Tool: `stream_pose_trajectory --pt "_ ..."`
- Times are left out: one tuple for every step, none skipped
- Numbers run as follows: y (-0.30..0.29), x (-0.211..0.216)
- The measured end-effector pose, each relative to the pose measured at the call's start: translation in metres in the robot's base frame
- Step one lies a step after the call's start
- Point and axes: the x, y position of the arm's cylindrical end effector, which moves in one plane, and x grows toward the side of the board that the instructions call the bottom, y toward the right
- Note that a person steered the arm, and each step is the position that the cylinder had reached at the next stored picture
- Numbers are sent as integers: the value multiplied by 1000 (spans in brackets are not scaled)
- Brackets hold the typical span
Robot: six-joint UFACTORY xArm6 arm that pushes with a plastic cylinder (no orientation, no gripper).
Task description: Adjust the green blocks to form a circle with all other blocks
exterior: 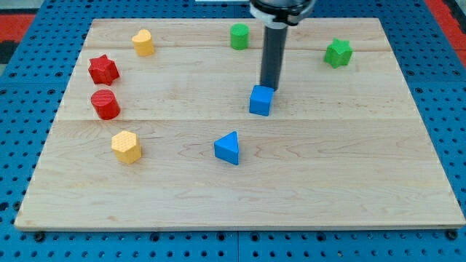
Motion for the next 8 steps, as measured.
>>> stream_pose_trajectory --pt "-10 11" --pt "34 -3" --pt "111 -35" --pt "192 -64" --pt "242 -76" --pt "243 -90" --pt "190 -99" --pt "119 -99"
